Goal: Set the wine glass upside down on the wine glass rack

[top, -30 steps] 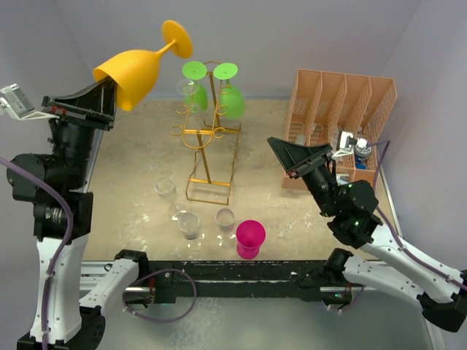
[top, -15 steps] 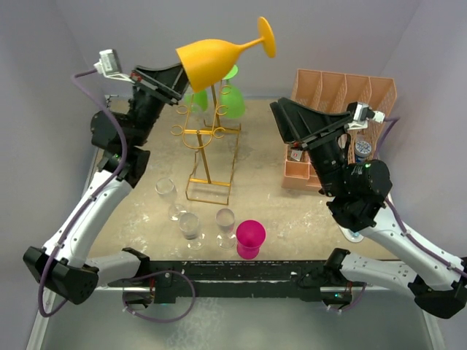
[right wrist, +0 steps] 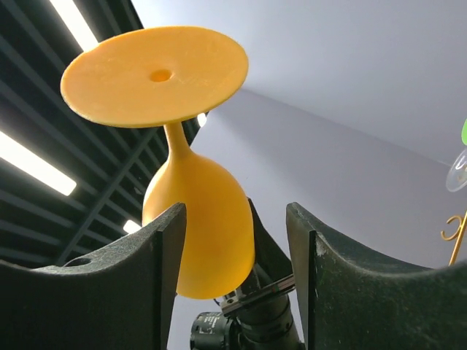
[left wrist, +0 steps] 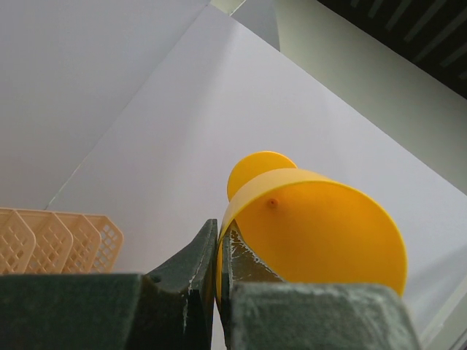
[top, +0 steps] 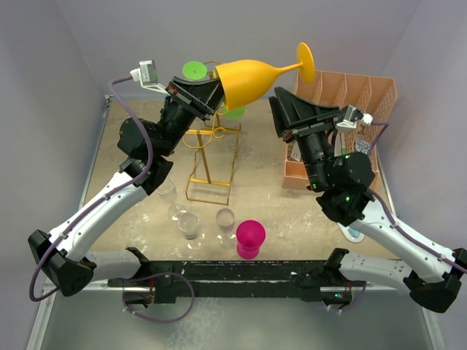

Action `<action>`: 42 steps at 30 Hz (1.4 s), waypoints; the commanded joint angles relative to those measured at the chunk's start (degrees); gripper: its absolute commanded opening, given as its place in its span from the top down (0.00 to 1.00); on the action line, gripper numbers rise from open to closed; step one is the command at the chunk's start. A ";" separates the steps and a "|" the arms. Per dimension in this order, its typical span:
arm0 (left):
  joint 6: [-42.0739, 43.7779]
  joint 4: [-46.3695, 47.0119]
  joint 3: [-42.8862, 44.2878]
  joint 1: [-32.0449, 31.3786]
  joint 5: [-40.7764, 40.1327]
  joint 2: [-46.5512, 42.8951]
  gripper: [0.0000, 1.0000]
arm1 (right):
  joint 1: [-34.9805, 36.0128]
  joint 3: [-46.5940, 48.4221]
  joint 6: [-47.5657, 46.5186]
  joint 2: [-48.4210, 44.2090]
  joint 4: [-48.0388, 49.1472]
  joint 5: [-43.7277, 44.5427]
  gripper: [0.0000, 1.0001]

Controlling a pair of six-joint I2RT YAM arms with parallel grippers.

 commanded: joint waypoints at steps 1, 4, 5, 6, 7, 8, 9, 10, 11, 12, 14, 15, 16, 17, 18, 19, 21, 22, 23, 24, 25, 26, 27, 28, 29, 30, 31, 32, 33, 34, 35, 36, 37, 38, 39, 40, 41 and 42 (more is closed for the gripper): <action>4.00 1.24 -0.57 -1.20 -3.00 -1.67 1.00 | 0.06 2.48 0.69 0.52 6.70 2.46 0.41; 4.73 0.84 -1.16 -1.62 -3.62 -2.21 1.00 | 0.06 1.74 0.07 0.97 9.57 1.27 0.43; 4.87 0.64 -1.32 -1.71 -3.71 -2.35 1.00 | 0.06 1.19 -0.14 0.84 10.69 1.07 0.44; 5.03 0.38 -1.54 -1.73 -3.89 -2.59 1.00 | 0.06 0.50 -0.20 0.59 11.46 0.98 0.45; 5.13 0.12 -1.77 -1.73 -4.16 -2.86 1.00 | 0.07 -0.38 -0.14 0.13 12.16 0.60 0.46; 5.19 0.04 -1.92 -1.73 -4.36 -3.11 1.00 | 0.06 -1.23 -0.05 -0.31 13.12 0.79 0.46; 5.23 0.03 -2.18 -1.81 -4.29 -3.37 1.00 | 0.06 -2.06 0.05 -0.63 14.25 1.05 0.47; 5.23 0.11 -2.43 -1.87 -4.07 -3.59 1.00 | 0.06 -2.40 0.24 -0.71 15.07 1.26 0.46; 5.16 -0.02 -2.80 -1.90 -3.73 -3.82 1.00 | 0.06 -2.18 0.31 -0.65 15.26 1.24 0.46; 5.14 -0.26 -3.27 -1.98 -3.41 -4.13 1.00 | 0.06 -1.47 0.53 -0.31 14.64 0.96 0.46; 5.29 -0.67 -4.41 -1.98 -2.91 -4.90 1.00 | 0.06 0.34 2.28 0.70 10.33 0.10 0.45; 5.38 -0.73 -5.09 -1.99 -2.80 -5.47 1.00 | 0.06 0.93 3.81 1.21 8.71 -0.14 0.45; 5.38 -0.68 -5.67 -1.96 -2.69 -5.89 1.00 | 0.06 1.11 4.79 1.62 8.24 -0.06 0.45; 5.45 -0.73 -6.16 -1.98 -2.51 -6.32 1.00 | 0.07 1.06 5.41 2.03 8.33 -0.05 0.45; 5.42 -0.82 -6.40 -1.95 -2.24 -6.70 1.00 | 0.06 1.13 6.01 2.35 8.14 -0.09 0.45; 5.55 -1.05 -6.59 -1.99 -1.75 -7.04 1.00 | 0.07 1.32 6.55 2.63 8.06 -0.16 0.45; 5.79 -1.19 -7.07 -1.93 -0.71 -7.56 1.00 | 0.06 1.75 7.10 3.02 7.26 0.46 0.45; 5.95 -1.22 -7.21 -1.92 -0.28 -7.81 1.00 | 0.06 1.97 7.38 3.12 6.89 1.31 0.46; 6.22 -1.45 -7.40 -1.92 0.00 -8.15 1.00 | 0.06 2.01 7.43 3.14 6.73 1.72 0.47; 6.48 -1.57 -7.56 -1.93 0.17 -8.40 1.00 | 0.06 1.97 7.55 3.15 6.70 1.67 0.49; 6.66 -1.71 -7.78 -1.92 0.35 -8.69 1.00 | 0.11 1.85 7.67 3.15 6.81 1.39 0.51; 6.91 -1.69 -8.05 -1.99 0.66 -8.88 1.00 | 0.07 1.65 7.38 3.15 7.59 0.89 0.56; 7.46 -1.65 -8.19 -1.98 1.63 -9.03 1.00 | 0.06 1.38 7.15 3.07 8.03 0.29 0.59; 8.05 -1.58 -8.22 -1.99 2.34 -9.06 1.00 | 0.06 1.28 6.74 2.92 8.04 -0.16 0.63; 8.84 -1.63 -8.23 -1.94 4.02 -9.08 1.00 | 0.06 1.21 6.35 2.74 8.02 -0.63 0.66; 9.30 -1.64 -8.14 -1.94 4.95 -9.06 1.00 | 0.06 1.08 6.25 2.64 7.86 -0.90 0.68; 9.67 -1.58 -8.12 -1.92 5.66 -8.96 1.00 | 0.06 0.99 6.47 2.54 7.75 -0.93 0.68; 10.15 -1.63 -8.18 -1.95 6.26 -9.07 1.00 | 0.08 0.89 6.82 2.41 7.52 -0.78 0.68; 10.69 -1.70 -8.33 -1.97 6.79 -9.23 1.00 | 0.06 0.92 7.14 2.36 7.31 -0.49 0.68; 11.05 -1.58 -8.48 -1.98 7.27 -9.38 1.00 | 0.06 1.02 7.25 2.28 7.19 -0.30 0.67; 11.36 -1.49 -8.78 -2.00 7.76 -9.75 1.00 | 0.06 1.23 7.21 2.27 7.05 -0.15 0.67; 11.54 -1.26 -8.94 -2.02 8.26 -9.92 1.00 | 0.06 1.45 7.17 2.33 7.00 -0.16 0.68; 11.61 -0.92 -9.09 -2.01 8.72 -10.10 1.00 | 0.11 1.67 6.87 2.43 7.30 -0.36 0.70; 11.59 -1.00 -9.23 -2.05 9.02 -10.27 1.00 | 0.07 1.86 6.51 2.51 7.61 -0.68 0.72; 11.58 -1.00 -9.26 -2.01 9.35 -10.27 1.00 | 0.06 1.99 6.04 2.68 8.07 -0.91 0.75; 11.44 -1.10 -9.26 -2.03 9.52 -10.23 1.00 | 0.08 2.11 5.65 2.84 8.49 -1.37 0.79; 11.32 -1.38 -9.19 -2.08 9.55 -10.32 1.00 | 0.06 2.11 5.18 2.88 8.88 -1.59 0.85; 11.22 -2.09 -9.06 -2.04 9.37 -10.44 0.97 | 0.07 2.10 4.60 2.96 9.28 -1.73 0.92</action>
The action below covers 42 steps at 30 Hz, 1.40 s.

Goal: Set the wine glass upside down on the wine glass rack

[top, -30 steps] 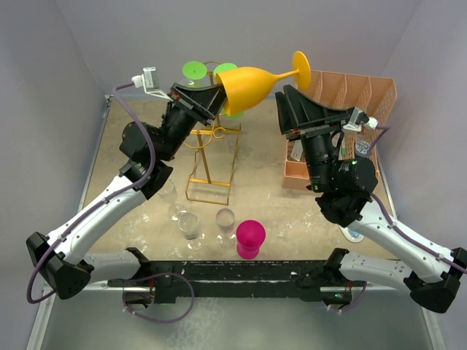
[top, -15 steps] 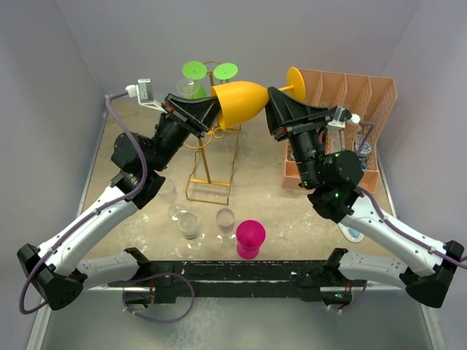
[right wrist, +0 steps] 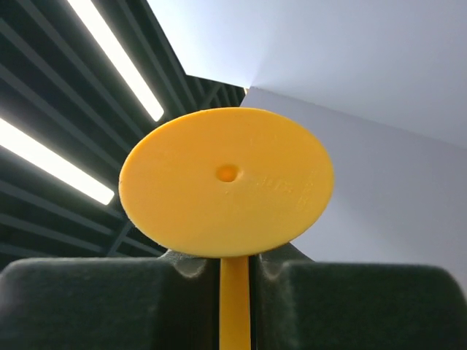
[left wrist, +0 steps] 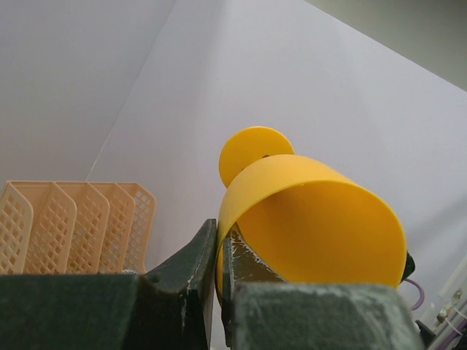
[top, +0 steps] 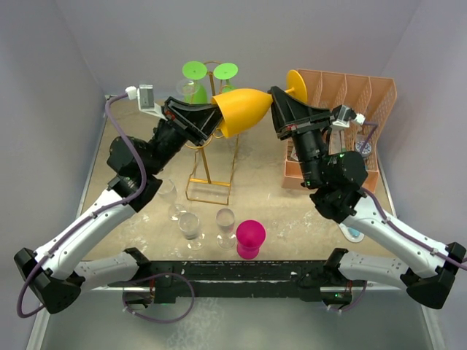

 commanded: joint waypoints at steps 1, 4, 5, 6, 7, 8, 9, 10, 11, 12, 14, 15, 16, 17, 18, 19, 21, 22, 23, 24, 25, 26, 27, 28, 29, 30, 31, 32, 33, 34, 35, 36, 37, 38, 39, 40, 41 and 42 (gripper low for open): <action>0.86 0.76 0.36 -0.31 4.24 -1.64 0.95 | 0.06 2.79 -2.00 -0.22 3.48 -1.50 0.98; 1.79 -2.46 0.42 -0.40 2.49 -2.99 0.83 | 0.06 2.43 -4.42 -0.62 4.19 -0.93 1.00; 2.20 -3.42 0.28 -0.39 1.84 -3.50 0.80 | 0.06 2.17 -5.46 -0.81 4.56 -0.42 1.00; 2.57 -4.40 0.13 -0.39 1.23 -4.17 0.76 | 0.06 1.86 -6.50 -1.06 4.98 0.01 1.00; 2.99 -5.36 -0.04 -0.40 0.52 -4.89 0.71 | 0.06 1.56 -7.65 -1.32 5.78 0.21 1.00; 3.43 -6.54 -0.16 -0.34 -0.23 -5.54 0.66 | 0.06 1.22 -9.11 -1.66 6.42 0.43 1.00; 4.07 -7.78 -0.34 -0.35 -0.83 -6.36 0.62 | 0.06 0.95 -10.76 -1.98 6.92 0.72 1.00; 4.99 -9.39 -0.37 -0.35 -1.77 -7.08 0.60 | 0.13 0.57 -12.37 -2.42 7.22 0.81 1.00; 5.81 -11.34 -0.37 -0.35 -2.83 -7.77 0.58 | 0.07 0.12 -14.39 -2.91 7.84 0.95 1.00; 6.62 -13.14 -0.37 -0.39 -4.29 -8.51 0.57 | 0.06 -0.58 -17.51 -3.50 9.05 1.10 1.00; 7.64 -17.10 -0.22 -0.39 -7.22 -9.98 0.55 | 0.06 -1.23 -27.37 -4.30 11.72 -0.18 1.00; 7.72 -19.18 -0.01 -0.33 -8.42 -10.64 0.55 | 0.06 -0.58 -32.10 -4.62 10.16 -1.22 1.00; 8.29 -21.39 0.72 -0.34 -8.82 -10.98 0.54 | 0.06 0.18 -35.85 -5.32 6.90 -1.20 1.00; 9.18 -23.84 1.79 -0.29 -8.89 -11.12 0.53 | 0.06 0.34 -39.43 -6.04 3.84 -2.20 1.00; 9.77 -26.60 3.15 -0.35 -9.38 -11.05 0.53 | 0.06 -0.13 -43.11 -7.18 2.47 -2.91 1.00; 9.86 -28.87 4.55 -0.33 -10.00 -10.77 0.52 | 0.06 -0.93 -46.51 -8.13 1.21 -2.69 1.00; 9.92 -32.55 6.83 -0.36 -10.45 -9.80 0.52 | 0.06 -2.71 -52.27 -9.65 -0.28 -3.61 1.00; 9.82 -33.44 7.74 -0.31 -10.73 -9.34 0.52 | 0.06 -3.51 -55.26 -10.22 -0.83 -4.19 1.00; 9.34 -33.94 8.40 -0.28 -11.03 -8.96 0.52 | 0.07 -3.98 -57.51 -10.61 -2.10 -4.83 1.00; 8.83 -34.05 8.67 -0.25 -11.22 -8.70 0.52 | 0.06 -4.30 -59.60 -11.04 -3.94 -6.10 1.00; 8.08 -34.06 8.74 -0.24 -11.47 -8.60 0.52 | 0.06 -4.76 -61.63 -11.46 -5.37 -7.02 1.00; 7.11 -34.07 8.70 -0.27 -11.78 -8.74 0.52 | 0.06 -5.35 -63.42 -11.74 -6.33 -7.56 1.00; 6.29 -33.99 8.68 -0.28 -11.88 -8.76 0.52 | 0.06 -5.90 -65.00 -12.08 -7.49 -7.71 1.00; 5.19 -34.02 8.75 -0.30 -12.01 -8.62 0.52 | 0.06 -6.52 -66.39 -12.28 -8.54 -7.99 1.00; 4.27 -34.13 8.98 -0.33 -11.70 -8.35 0.52 | 0.06 -7.02 -67.62 -12.37 -9.69 -8.18 1.00; 3.34 -34.15 9.29 -0.27 -10.61 -7.97 0.51 | 0.06 -7.54 -68.80 -12.47 -10.82 -8.31 1.00; 2.18 -33.92 9.65 -0.27 -9.03 -7.56 0.51 | 0.06 -8.00 -69.79 -12.55 -11.58 -8.52 1.00; 1.01 -33.16 9.81 -0.36 -7.10 -6.97 0.51 | 0.06 -8.50 -70.86 -12.50 -12.03 -8.66 1.00; -0.97 -31.87 9.76 -0.25 -5.33 -6.37 0.51 | 0.06 -9.03 -71.24 -12.38 -11.89 -8.90 1.00; -3.38 -30.28 9.53 -0.35 -4.03 -5.63 0.51 | 0.06 -9.48 -72.07 -12.23 -11.66 -9.05 1.00; -6.28 -28.89 9.19 -0.37 -2.76 -4.80 0.51 | 0.06 -9.86 -72.80 -11.96 -11.25 -9.24 1.00; -8.91 -27.56 9.05 -0.37 -1.57 -3.87 0.52 | 0.06 -10.18 -73.42 -11.61 -10.73 -9.65 1.00; -10.96 -26.60 9.04 -0.36 -0.26 -2.77 0.52 | 0.06 -10.30 -74.27 -11.12 -10.17 -9.89 1.00; -12.81 -25.91 9.12 -0.35 0.96 -1.66 0.53 | 0.06 -10.31 -74.97 -10.55 -9.70 -10.18 1.00; -14.24 -25.63 9.46 -0.35 1.79 -0.70 0.55 | 0.06 -10.31 -75.40 -9.97 -9.31 -10.41 1.00; -15.42 -26.20 9.90 -0.34 1.89 0.20 0.58 | 0.06 -10.31 -75.83 -9.19 -9.09 -10.78 1.00; -16.64 -27.32 10.60 -0.39 2.46 0.97 0.58 | 0.07 -10.27 -76.23 -8.62 -8.90 -10.90 1.00; -17.25 -27.77 11.17 -0.33 3.45 1.67 0.59 | 0.06 -9.53 -76.45 -7.94 -9.70 -10.57 1.00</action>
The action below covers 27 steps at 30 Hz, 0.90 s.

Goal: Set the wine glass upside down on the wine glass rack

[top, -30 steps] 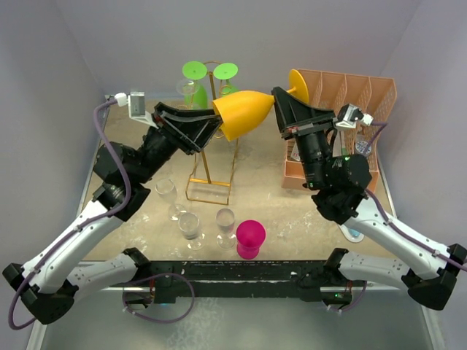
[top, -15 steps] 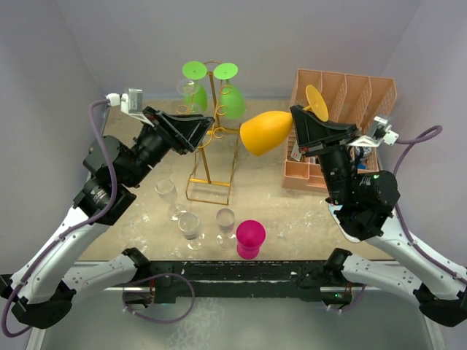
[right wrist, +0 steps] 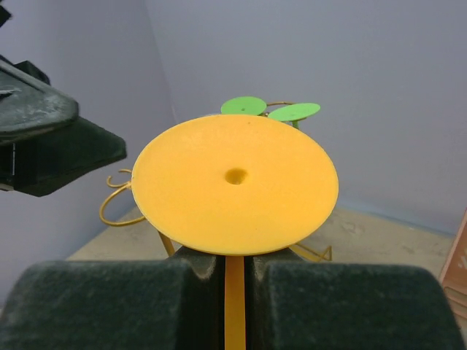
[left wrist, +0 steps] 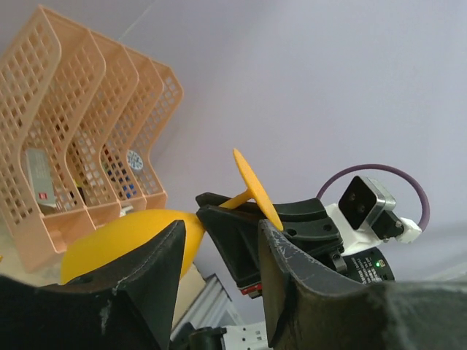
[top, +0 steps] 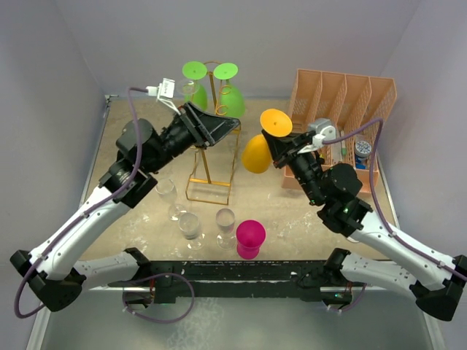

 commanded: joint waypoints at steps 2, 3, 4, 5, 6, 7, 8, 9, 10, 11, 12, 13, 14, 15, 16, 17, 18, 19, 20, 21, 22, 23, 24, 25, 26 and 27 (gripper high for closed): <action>-8.86 1.93 3.29 -0.28 5.23 2.33 0.59 | 0.15 3.05 -3.75 2.11 0.64 -2.64 1.00; -9.59 2.34 2.91 -0.26 4.73 1.99 0.59 | 0.15 3.47 -3.70 2.50 -0.03 -3.35 1.00; -9.81 2.26 2.84 -0.29 3.91 1.68 0.59 | 0.19 3.59 -3.88 2.84 -0.26 -3.67 1.00; -9.94 1.78 2.83 -0.29 3.21 1.48 0.59 | 0.15 3.66 -4.42 3.21 -0.29 -3.68 1.00; -10.20 1.52 2.81 -0.29 2.80 1.42 0.59 | 0.15 3.71 -5.02 3.59 -0.41 -3.65 1.00; -10.52 1.44 2.88 -0.27 2.77 1.53 0.59 | 0.16 3.74 -5.66 3.85 -0.46 -3.75 1.00; -10.71 1.24 3.04 -0.29 2.79 1.75 0.59 | 0.15 3.75 -6.24 4.09 -0.50 -4.18 1.00; -10.85 0.51 3.22 -0.25 2.55 2.08 0.59 | 0.15 3.77 -6.77 4.16 -0.38 -4.98 1.00; -10.92 -0.62 3.53 -0.22 1.95 2.49 0.59 | 0.15 3.76 -7.44 4.16 -0.12 -6.22 1.00; -10.86 -1.61 3.66 -0.26 0.97 2.81 0.59 | 0.19 3.76 -7.88 4.09 0.18 -7.85 1.00; -10.90 -2.23 3.72 -0.29 0.29 3.03 0.59 | 0.15 3.87 -8.13 4.15 0.45 -8.68 1.00; -10.99 -2.58 3.61 -0.29 -0.32 3.15 0.59 | 0.15 4.11 -8.32 4.29 0.49 -9.25 1.00; -11.01 -3.09 3.35 -0.29 -1.06 3.12 0.60 | 0.15 4.25 -8.46 4.46 0.50 -9.75 1.00; -10.94 -3.65 3.26 -0.28 -1.95 2.97 0.60 | 0.18 4.36 -8.63 4.60 0.53 -10.36 1.00; -10.60 -4.37 3.12 -0.29 -2.99 2.78 0.60 | 0.15 4.26 -8.66 4.56 0.83 -11.05 1.00; -10.25 -5.15 3.00 -0.29 -4.08 2.53 0.60 | 0.15 3.91 -8.69 4.46 1.33 -11.94 1.00; -10.14 -5.52 2.74 -0.29 -5.05 2.21 0.60 | 0.15 3.50 -8.62 4.17 2.43 -12.70 1.00; -10.15 -5.39 2.43 -0.29 -5.46 2.05 0.60 | 0.15 2.93 -8.62 3.98 3.17 -13.56 1.00; -10.44 -4.75 2.30 -0.29 -5.12 2.03 0.60 | 0.15 2.56 -8.62 3.91 3.59 -14.36 1.00; -10.91 -3.96 2.25 -0.29 -3.96 2.40 0.63 | 0.15 2.29 -8.78 3.91 3.90 -14.97 1.00; -11.62 -2.98 2.32 -0.25 -2.36 2.79 0.64 | 0.15 2.17 -8.95 4.03 4.07 -15.58 1.00; -12.44 -1.86 2.28 -0.28 -0.48 3.15 0.66 | 0.15 2.15 -9.15 4.14 4.04 -16.29 1.00; -13.06 -0.97 2.20 -0.29 1.05 3.46 0.67 | 0.19 2.13 -9.34 4.24 4.04 -16.97 1.00; -13.49 -0.71 2.18 -0.25 1.67 3.51 0.70 | 0.15 2.10 -9.37 4.33 4.22 -17.45 1.00; -13.44 -0.83 2.02 -0.29 1.61 3.29 0.71 | 0.15 2.05 -9.33 4.39 4.54 -17.75 1.00; -13.48 -1.07 1.82 -0.29 1.29 3.00 0.72 | 0.16 2.00 -9.48 4.49 4.81 -17.91 1.00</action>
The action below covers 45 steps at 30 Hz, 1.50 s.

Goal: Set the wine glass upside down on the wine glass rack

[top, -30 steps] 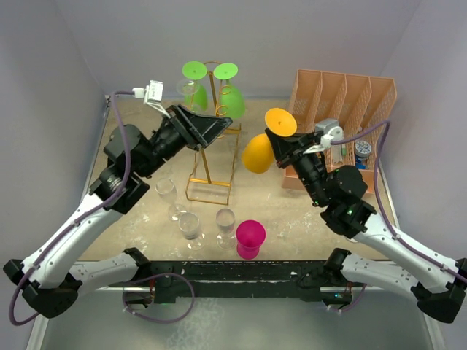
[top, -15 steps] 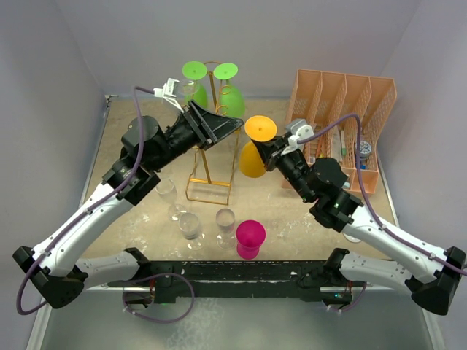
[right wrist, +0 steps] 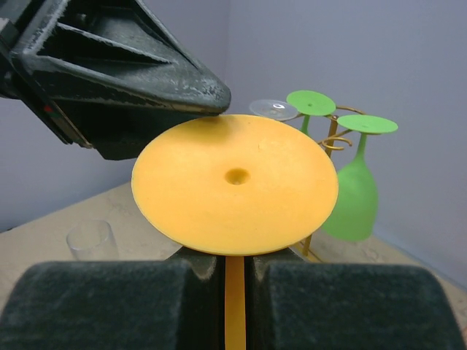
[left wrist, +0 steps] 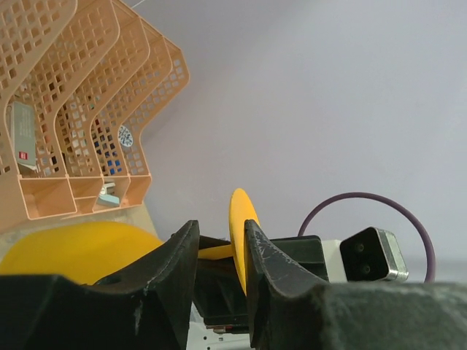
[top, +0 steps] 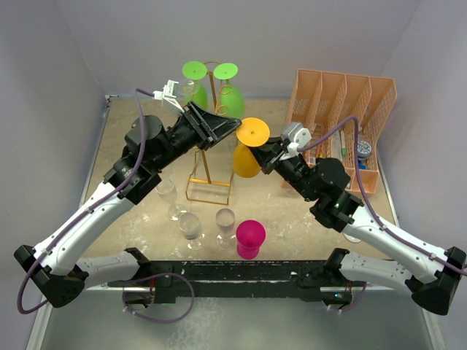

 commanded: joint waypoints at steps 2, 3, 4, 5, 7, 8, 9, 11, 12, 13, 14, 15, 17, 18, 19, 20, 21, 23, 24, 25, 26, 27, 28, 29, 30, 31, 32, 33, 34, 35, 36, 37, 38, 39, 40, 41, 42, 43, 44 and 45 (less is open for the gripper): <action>-1.83 3.09 0.19 -0.28 2.64 -0.79 0.74 | 0.15 1.11 -1.65 0.12 5.48 -3.50 1.00; -1.98 3.08 0.02 -0.27 3.02 -0.93 0.75 | 0.15 1.29 -1.70 0.51 5.48 -3.70 1.00; -2.21 3.23 -0.20 -0.29 3.51 -0.96 0.77 | 0.15 1.51 -1.75 0.85 5.44 -3.80 1.00; -2.35 3.37 -0.41 -0.28 3.70 -1.07 0.79 | 0.15 1.71 -1.84 1.14 5.38 -3.95 1.00; -2.40 3.41 -0.81 -0.28 3.88 -1.12 0.84 | 0.16 2.04 -2.00 1.59 5.33 -4.57 1.00; -2.49 3.50 -0.86 -0.29 4.24 -1.04 0.86 | 0.15 2.19 -2.04 1.78 5.19 -4.88 1.00; -2.54 3.64 -0.75 -0.24 4.61 -1.03 0.89 | 0.15 2.32 -2.12 1.90 5.03 -5.00 1.00; -2.59 3.94 -0.74 -0.29 4.85 -1.14 0.96 | 0.15 2.63 -2.27 2.14 4.73 -5.19 1.00; -2.51 3.96 -0.76 -0.29 4.77 -1.19 0.99 | 0.15 2.68 -2.26 2.23 4.58 -5.15 1.00; -2.43 3.96 -0.79 -0.29 4.80 -1.29 1.00 | 0.15 2.79 -2.30 2.28 4.41 -5.01 1.00; -2.30 4.04 -0.62 -0.29 4.71 -1.27 1.00 | 0.15 2.95 -2.20 2.28 4.23 -5.00 1.00; -2.20 4.01 -0.45 -0.27 4.38 -1.36 1.00 | 0.15 2.98 -1.77 2.29 4.04 -4.79 0.98; -2.02 4.13 0.03 -0.25 3.25 -1.54 1.00 | 0.15 3.10 -0.58 1.86 3.21 -4.73 0.78; -2.09 4.37 0.44 -0.28 2.27 -1.56 1.00 | 0.15 2.90 0.21 1.54 2.91 -4.35 0.69; -2.08 4.68 1.12 -0.29 1.23 -1.38 1.00 | 0.15 2.52 1.30 0.98 2.72 -3.64 0.61; -2.03 4.81 2.01 -0.29 0.27 -0.97 1.00 | 0.15 1.95 1.82 0.35 2.61 -2.72 0.56; -1.75 4.67 3.24 -0.29 -0.46 -0.42 1.00 | 0.15 1.35 2.29 -0.30 2.36 -1.69 0.52; -1.09 3.62 5.40 -0.21 -2.07 0.81 1.00 | 0.19 -0.13 2.95 -1.91 1.24 0.21 0.45; -0.87 3.27 6.17 -0.12 -2.70 1.48 1.00 | 0.15 -0.47 3.40 -3.06 0.97 0.60 0.41; -1.01 3.16 6.70 -0.16 -3.01 2.17 1.00 | 0.15 -2.21 3.80 -4.81 0.91 0.91 0.38; -1.18 3.27 7.31 -0.08 -3.02 2.91 1.00 | 0.15 -3.25 4.28 -6.04 0.92 1.23 0.35; -1.34 3.34 8.19 -0.09 -2.84 3.82 1.00 | 0.15 -3.81 4.79 -7.40 0.62 1.54 0.34; -1.52 3.48 9.06 -0.10 -2.44 4.84 1.00 | 0.15 -4.05 5.26 -8.52 -0.25 1.89 0.33; -1.57 3.64 10.01 0.03 -2.09 5.90 1.00 | 0.15 -4.01 5.78 -9.54 -1.71 2.42 0.33; -1.51 3.53 11.00 0.05 -2.10 7.11 1.00 | 0.15 -3.91 6.40 -10.64 -3.13 2.99 0.32; -1.59 3.52 12.28 0.13 -2.17 8.03 1.00 | 0.17 -3.91 7.06 -11.67 -4.41 3.55 0.32; -1.92 3.75 12.97 0.33 -2.19 8.89 1.00 | 0.15 -3.99 7.68 -12.83 -5.50 3.79 0.32; -2.49 4.46 13.30 0.53 -1.86 9.79 1.00 | 0.15 -3.96 8.08 -13.97 -6.42 3.93 0.31; -3.31 5.45 13.54 0.77 -1.60 10.61 1.00 | 0.22 -3.95 8.58 -15.04 -7.36 3.99 0.31; -4.08 6.45 13.70 1.17 -1.03 11.39 1.00 | 0.18 -3.90 9.08 -16.16 -8.07 4.07 0.31; -4.94 7.49 13.75 1.64 -0.68 12.19 1.00 | 0.15 -3.82 9.56 -17.23 -8.66 4.16 0.31; -5.63 8.43 14.05 2.17 -0.31 13.07 1.00 | 0.15 -3.74 10.01 -18.13 -9.20 3.99 0.30; -6.32 9.06 14.35 2.88 0.02 13.87 1.00 | 0.15 -3.63 10.28 -18.87 -9.72 3.65 0.30; -6.98 9.74 14.66 3.66 0.38 14.76 1.00 | 0.17 -3.48 10.68 -19.47 -10.29 3.19 0.30; -7.83 10.53 14.89 4.45 0.93 15.60 1.00 | 0.15 -3.36 10.89 -19.96 -10.82 2.34 0.30; -8.63 11.31 15.12 5.36 1.42 16.37 1.00 | 0.15 -3.20 10.89 -20.29 -11.24 1.12 0.30; -9.21 12.01 15.48 6.08 1.71 17.29 1.00 | 0.15 -3.09 10.87 -20.67 -11.71 -0.44 0.30; -9.50 12.20 16.00 6.83 1.90 18.13 1.00 | 0.16 -3.02 10.87 -20.92 -11.96 -1.18 0.30; -9.25 12.11 16.82 7.48 1.87 19.03 1.00 | 0.19 -3.05 10.95 -21.16 -12.04 -1.58 0.30; -8.63 11.72 17.75 8.39 1.81 19.81 1.00 | 0.15 -3.07 11.03 -21.37 -11.91 -1.47 0.30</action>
